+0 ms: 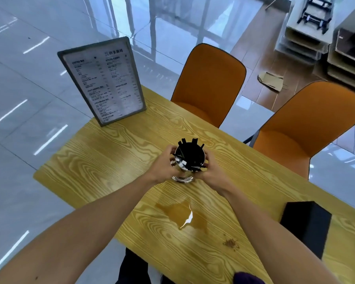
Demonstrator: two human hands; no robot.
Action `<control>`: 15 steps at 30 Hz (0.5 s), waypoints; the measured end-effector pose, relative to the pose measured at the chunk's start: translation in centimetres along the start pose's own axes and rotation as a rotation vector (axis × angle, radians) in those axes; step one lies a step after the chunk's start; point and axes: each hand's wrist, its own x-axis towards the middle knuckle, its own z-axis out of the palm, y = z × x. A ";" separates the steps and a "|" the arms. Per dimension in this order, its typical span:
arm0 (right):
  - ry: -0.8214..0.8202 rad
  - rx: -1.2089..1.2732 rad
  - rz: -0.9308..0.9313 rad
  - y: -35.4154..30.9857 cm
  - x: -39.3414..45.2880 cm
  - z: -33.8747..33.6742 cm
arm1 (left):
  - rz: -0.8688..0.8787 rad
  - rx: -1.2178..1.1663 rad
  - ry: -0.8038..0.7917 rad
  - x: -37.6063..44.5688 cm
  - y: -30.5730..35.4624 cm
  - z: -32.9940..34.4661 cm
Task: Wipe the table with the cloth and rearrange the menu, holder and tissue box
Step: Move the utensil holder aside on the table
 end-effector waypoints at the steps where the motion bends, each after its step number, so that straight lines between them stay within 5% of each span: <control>1: -0.017 -0.009 -0.011 -0.6 0.5 0.6 | 0.002 -0.016 0.021 -0.3 0.1 -0.8; 15: -0.263 -0.093 -0.152 -10.6 10.1 16.2 | -0.044 -0.143 0.367 -4.4 -2.6 -18.6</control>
